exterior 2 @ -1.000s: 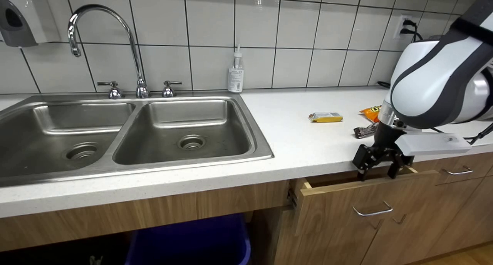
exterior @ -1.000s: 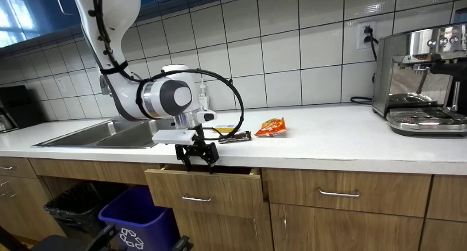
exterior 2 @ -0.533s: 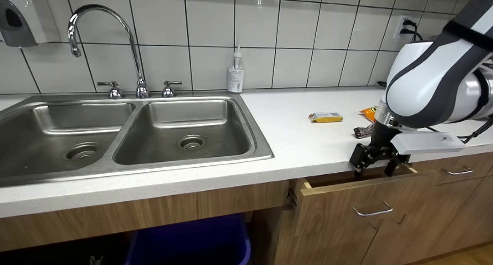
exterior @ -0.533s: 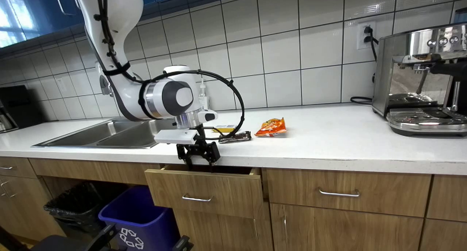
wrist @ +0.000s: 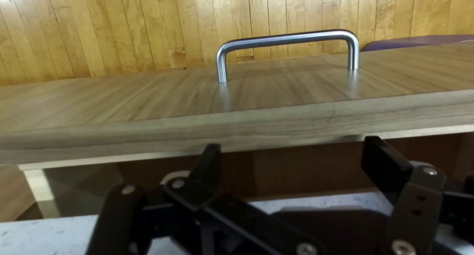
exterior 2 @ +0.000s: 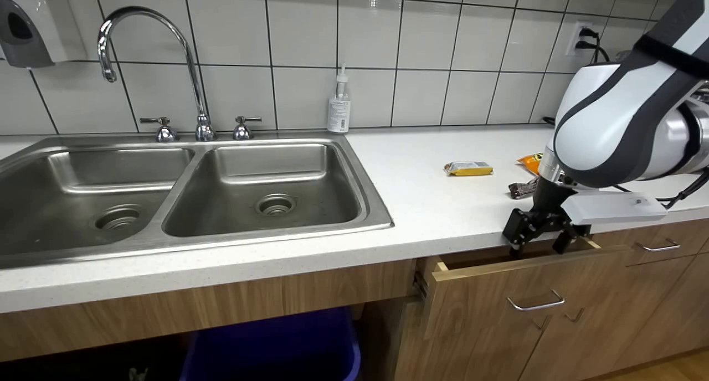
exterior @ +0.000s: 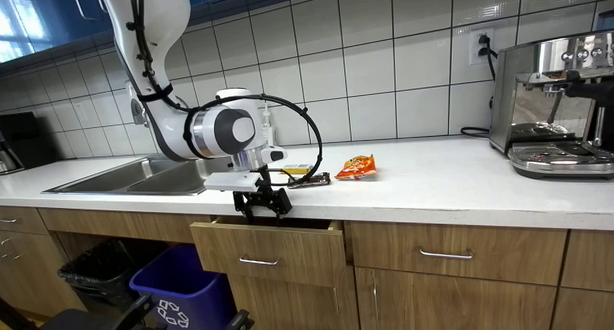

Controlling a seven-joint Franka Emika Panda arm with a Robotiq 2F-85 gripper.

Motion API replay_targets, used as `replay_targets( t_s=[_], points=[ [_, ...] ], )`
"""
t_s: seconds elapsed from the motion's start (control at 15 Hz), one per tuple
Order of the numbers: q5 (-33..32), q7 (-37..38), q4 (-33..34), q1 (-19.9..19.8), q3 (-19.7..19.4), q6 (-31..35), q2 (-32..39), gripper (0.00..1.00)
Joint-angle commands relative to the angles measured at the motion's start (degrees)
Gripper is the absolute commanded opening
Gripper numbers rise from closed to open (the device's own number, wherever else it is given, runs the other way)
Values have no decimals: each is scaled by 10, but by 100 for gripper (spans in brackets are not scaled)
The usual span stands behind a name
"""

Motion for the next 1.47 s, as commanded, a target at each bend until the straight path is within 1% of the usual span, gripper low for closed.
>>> replay_targets(
  t_s=[0.0,0.47,1.4],
  points=[
    [4,9,25,4,1,17,19,100],
    [4,10,24,6,2,28,18,100],
    [-37,3,3,26,-22,-47,-14,100]
  ],
)
